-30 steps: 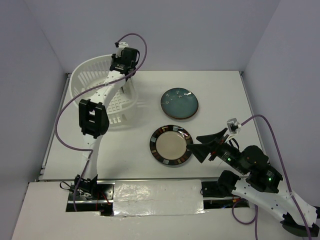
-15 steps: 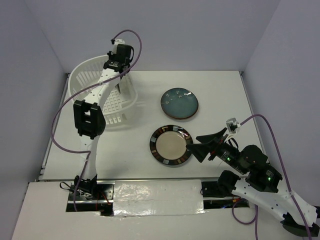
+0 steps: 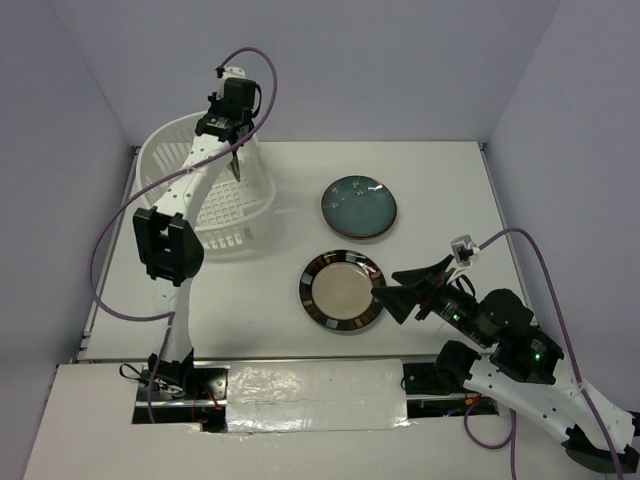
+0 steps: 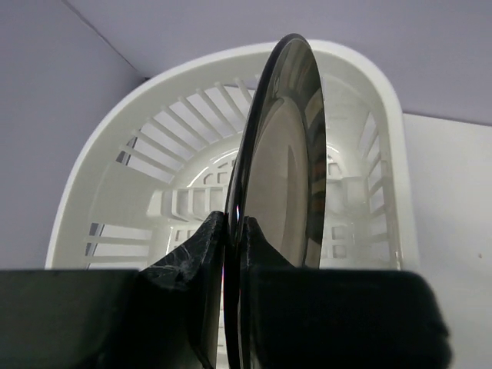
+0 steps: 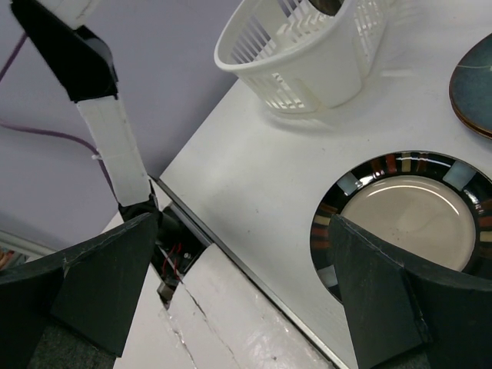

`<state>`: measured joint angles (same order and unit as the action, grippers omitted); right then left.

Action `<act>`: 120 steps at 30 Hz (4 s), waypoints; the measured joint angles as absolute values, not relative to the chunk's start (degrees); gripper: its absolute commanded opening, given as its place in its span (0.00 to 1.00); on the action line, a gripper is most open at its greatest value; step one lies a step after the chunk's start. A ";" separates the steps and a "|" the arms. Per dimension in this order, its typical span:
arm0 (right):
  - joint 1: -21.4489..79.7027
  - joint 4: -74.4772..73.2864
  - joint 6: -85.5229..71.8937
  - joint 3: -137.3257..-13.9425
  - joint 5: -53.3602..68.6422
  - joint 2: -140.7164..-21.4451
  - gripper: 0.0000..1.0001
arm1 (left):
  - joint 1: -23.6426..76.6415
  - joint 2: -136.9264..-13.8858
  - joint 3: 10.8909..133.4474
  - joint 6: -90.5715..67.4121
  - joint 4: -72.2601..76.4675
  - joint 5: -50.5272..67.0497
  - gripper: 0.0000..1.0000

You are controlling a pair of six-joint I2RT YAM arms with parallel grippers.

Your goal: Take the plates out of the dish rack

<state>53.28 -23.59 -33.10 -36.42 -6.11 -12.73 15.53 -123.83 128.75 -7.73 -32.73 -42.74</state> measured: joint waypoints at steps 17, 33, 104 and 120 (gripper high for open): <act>53.28 -23.62 -33.08 -36.42 -6.96 -13.06 0.99 | 27.90 -95.13 109.25 -14.17 -27.11 -22.87 0.00; 53.28 -23.66 -33.12 -36.71 -8.40 -11.75 0.99 | 37.19 -80.58 56.88 -30.33 -4.99 3.60 0.00; 53.28 -23.68 -33.10 -36.75 -8.21 -11.38 0.99 | 49.50 -92.82 50.02 -31.18 6.87 -22.59 0.70; 53.28 -23.90 -33.12 -36.86 -8.67 -12.34 1.00 | 54.46 -85.78 53.71 -29.74 -1.56 -30.48 0.70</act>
<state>53.28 -23.90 -33.12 -36.86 -8.67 -12.34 54.46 -85.78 53.71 -29.74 -1.56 -30.48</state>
